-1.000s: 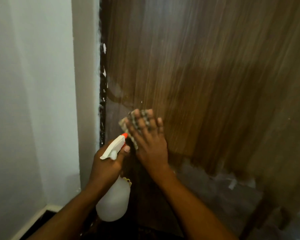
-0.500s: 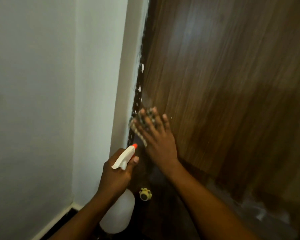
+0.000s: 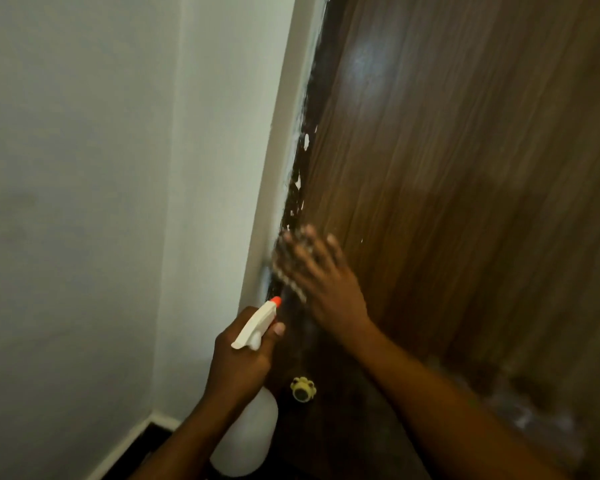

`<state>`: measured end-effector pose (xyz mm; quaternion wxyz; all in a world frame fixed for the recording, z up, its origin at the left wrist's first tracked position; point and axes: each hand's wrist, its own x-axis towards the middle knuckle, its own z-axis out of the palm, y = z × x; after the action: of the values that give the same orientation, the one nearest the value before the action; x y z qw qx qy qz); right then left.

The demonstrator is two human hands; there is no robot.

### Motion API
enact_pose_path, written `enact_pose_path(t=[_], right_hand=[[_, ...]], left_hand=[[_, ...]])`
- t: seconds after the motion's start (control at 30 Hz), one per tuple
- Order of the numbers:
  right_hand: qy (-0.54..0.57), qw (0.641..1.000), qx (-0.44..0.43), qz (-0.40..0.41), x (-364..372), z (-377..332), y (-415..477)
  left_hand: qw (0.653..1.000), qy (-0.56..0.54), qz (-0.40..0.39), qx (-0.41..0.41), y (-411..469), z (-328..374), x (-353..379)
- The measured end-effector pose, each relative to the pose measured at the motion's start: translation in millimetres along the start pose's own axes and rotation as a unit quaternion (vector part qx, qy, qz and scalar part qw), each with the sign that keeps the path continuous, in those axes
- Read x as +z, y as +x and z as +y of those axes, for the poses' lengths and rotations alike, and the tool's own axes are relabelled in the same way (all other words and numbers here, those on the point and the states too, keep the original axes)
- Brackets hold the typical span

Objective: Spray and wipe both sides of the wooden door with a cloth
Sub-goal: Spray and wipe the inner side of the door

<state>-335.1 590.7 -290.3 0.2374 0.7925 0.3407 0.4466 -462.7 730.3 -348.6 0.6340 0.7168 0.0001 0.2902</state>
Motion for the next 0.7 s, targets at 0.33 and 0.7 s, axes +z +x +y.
enact_pose_path(t=[0.33, 0.7], right_hand=[[-0.038, 0.997, -0.023, -0.057, 33, -31, -112], [0.036, 0.995, 0.017, -0.088, 62, -88, -144]], left_hand=[[0.995, -0.06, -0.027, -0.076, -17, -40, -23], [0.998, 0.034, -0.05, -0.02, -15, -47, -22]])
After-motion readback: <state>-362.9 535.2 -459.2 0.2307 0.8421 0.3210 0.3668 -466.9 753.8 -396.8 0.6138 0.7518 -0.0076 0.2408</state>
